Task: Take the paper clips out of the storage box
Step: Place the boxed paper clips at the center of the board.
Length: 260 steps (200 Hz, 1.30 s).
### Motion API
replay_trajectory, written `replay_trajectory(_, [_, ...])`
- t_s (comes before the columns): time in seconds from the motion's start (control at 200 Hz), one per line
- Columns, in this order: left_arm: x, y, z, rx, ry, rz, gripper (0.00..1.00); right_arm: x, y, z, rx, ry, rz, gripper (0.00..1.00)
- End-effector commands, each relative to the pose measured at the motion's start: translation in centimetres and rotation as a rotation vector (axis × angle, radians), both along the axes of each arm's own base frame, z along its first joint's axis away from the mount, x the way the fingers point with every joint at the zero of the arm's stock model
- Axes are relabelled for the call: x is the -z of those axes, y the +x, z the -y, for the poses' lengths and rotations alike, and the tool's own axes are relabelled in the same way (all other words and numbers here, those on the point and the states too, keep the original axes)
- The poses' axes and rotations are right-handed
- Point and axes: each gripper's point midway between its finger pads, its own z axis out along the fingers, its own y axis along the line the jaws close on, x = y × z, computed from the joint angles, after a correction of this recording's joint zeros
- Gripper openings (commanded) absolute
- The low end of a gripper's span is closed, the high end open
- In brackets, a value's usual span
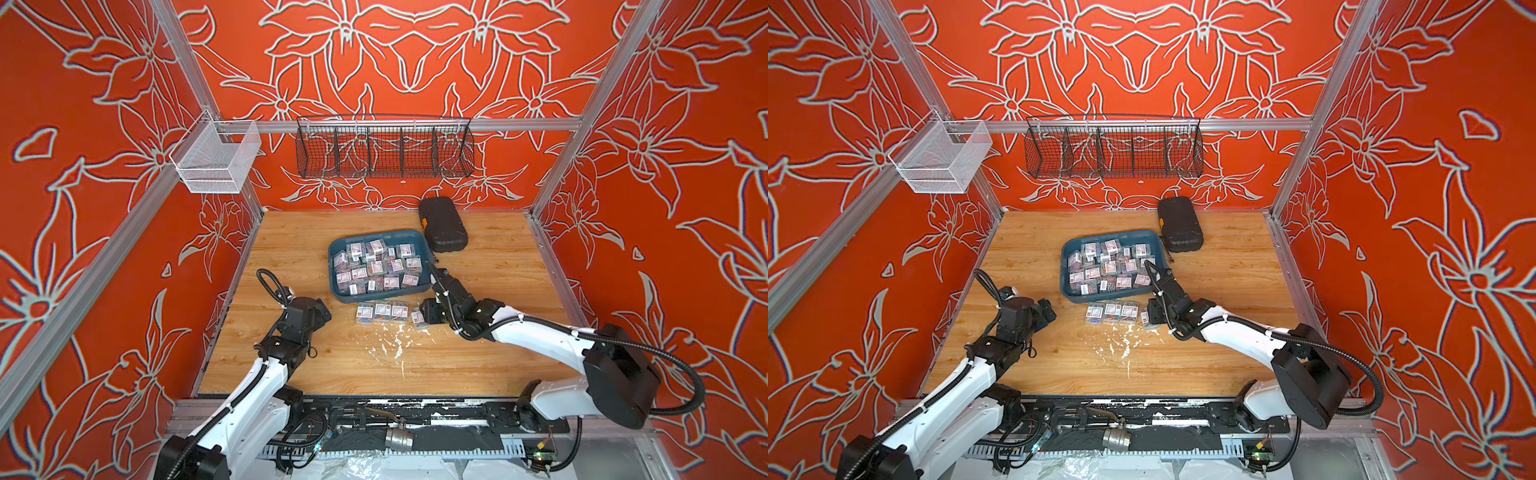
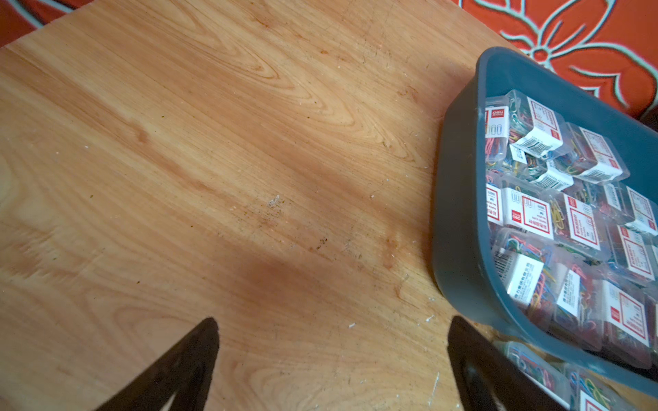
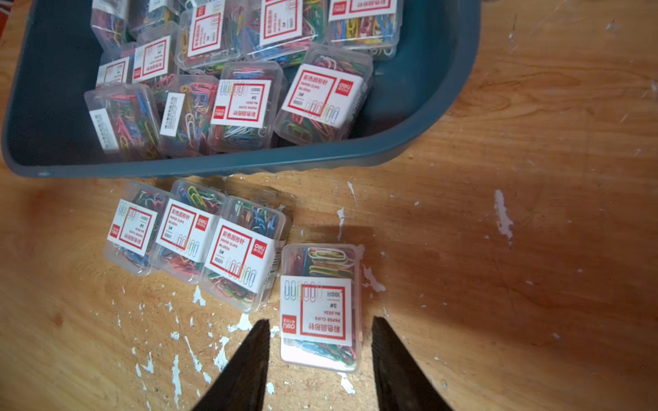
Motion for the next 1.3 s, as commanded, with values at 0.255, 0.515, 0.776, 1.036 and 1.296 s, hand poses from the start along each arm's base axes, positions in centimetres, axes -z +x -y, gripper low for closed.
replay_trajectory(0.255, [-0.9,0.5,-0.1,-0.012,-0.001,0.019,0.98,3.3,-0.3,-1.4,0.022,0.14,-0.097,0.49])
replay_trajectory(0.515, [-0.9,0.5,-0.1,-0.012,-0.001,0.018,0.97,5.0,-0.5,-1.4,0.1,0.222,-0.124,0.49])
replay_trajectory(0.776, [-1.0,0.5,-0.1,-0.011,-0.002,0.019,0.97,6.3,0.2,-2.1,0.141,0.263,-0.145,0.42])
replay_trajectory(1.036, [-1.0,0.6,-0.1,-0.011,-0.001,0.019,0.97,6.8,0.7,-2.3,0.158,0.253,-0.15,0.41])
replay_trajectory(1.296, [-1.0,0.5,0.0,-0.003,-0.005,0.023,0.97,5.4,0.9,-1.8,0.162,0.228,-0.123,0.43])
